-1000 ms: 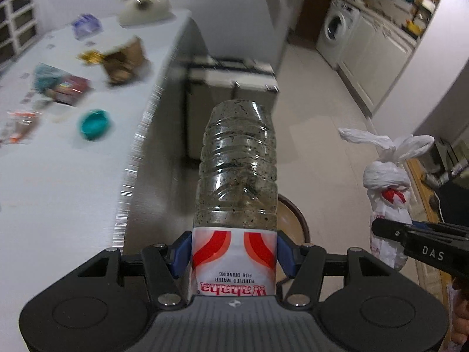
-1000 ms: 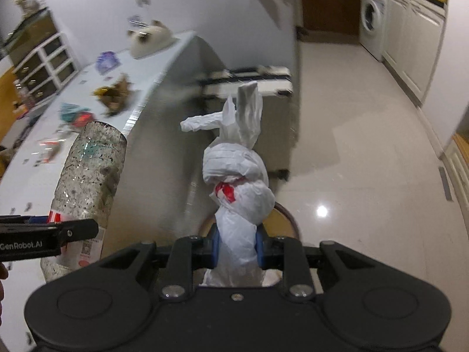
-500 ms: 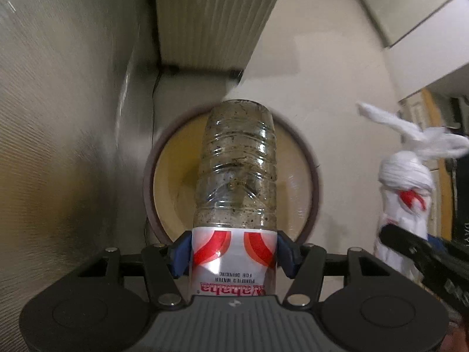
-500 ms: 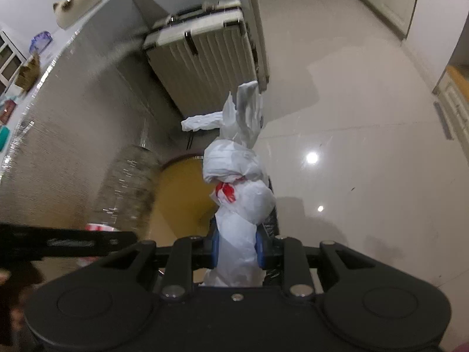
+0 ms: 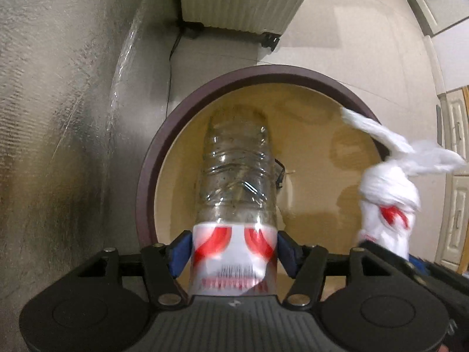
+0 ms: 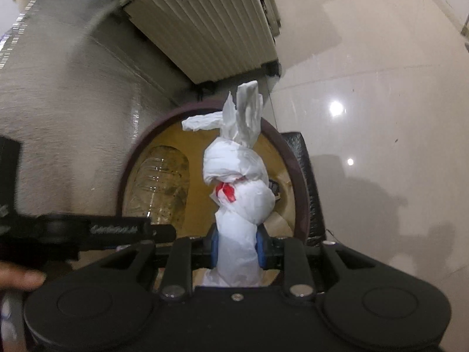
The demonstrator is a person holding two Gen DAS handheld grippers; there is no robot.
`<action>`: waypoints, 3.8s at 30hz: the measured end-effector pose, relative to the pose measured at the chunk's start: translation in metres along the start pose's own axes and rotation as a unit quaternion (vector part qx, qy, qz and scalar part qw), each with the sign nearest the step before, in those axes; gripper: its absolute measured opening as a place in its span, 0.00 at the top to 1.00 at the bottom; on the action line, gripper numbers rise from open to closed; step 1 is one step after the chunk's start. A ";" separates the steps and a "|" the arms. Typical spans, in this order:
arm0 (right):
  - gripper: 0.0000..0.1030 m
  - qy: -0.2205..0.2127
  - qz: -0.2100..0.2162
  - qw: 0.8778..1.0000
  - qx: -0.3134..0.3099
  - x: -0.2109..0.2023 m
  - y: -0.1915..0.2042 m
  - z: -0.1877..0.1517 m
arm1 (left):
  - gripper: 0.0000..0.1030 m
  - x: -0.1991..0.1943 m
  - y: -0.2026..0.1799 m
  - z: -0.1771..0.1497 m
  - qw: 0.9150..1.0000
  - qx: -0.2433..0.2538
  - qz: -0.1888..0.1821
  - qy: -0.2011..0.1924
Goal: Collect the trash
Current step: 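Open the left tool to drop the bottle while the right tool drops the bag, then lift both open tools away from the bin back over the table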
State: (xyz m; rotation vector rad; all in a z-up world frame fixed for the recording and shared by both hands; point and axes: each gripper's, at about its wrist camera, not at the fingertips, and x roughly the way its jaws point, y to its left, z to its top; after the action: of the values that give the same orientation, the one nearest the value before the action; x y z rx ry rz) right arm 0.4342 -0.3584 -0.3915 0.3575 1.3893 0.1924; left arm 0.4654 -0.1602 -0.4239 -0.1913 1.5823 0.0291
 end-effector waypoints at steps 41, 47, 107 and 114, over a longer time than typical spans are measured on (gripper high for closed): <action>0.07 -0.048 -0.044 0.996 -0.055 -0.048 0.000 -0.031 | 0.00 -0.052 0.029 -0.073 0.995 0.038 0.032 -0.088; 0.00 -0.067 -0.057 0.995 -0.055 -0.061 -0.007 -0.041 | 0.00 -0.062 0.029 -0.081 0.993 0.043 0.033 -0.101; 0.00 -0.253 -0.086 0.957 -0.110 -0.352 0.181 -0.188 | 0.00 -0.397 0.133 -0.239 0.953 0.095 -0.029 -0.286; 0.00 -0.274 -0.078 0.951 -0.118 -0.364 0.216 -0.196 | 0.00 -0.423 0.164 -0.245 0.946 0.089 -0.037 -0.309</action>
State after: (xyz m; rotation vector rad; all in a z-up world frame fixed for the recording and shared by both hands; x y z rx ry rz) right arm 0.1938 -0.2549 -0.0055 0.0847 0.8275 0.1143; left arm 0.2038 0.0117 -0.0140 -0.0851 0.9420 -0.1044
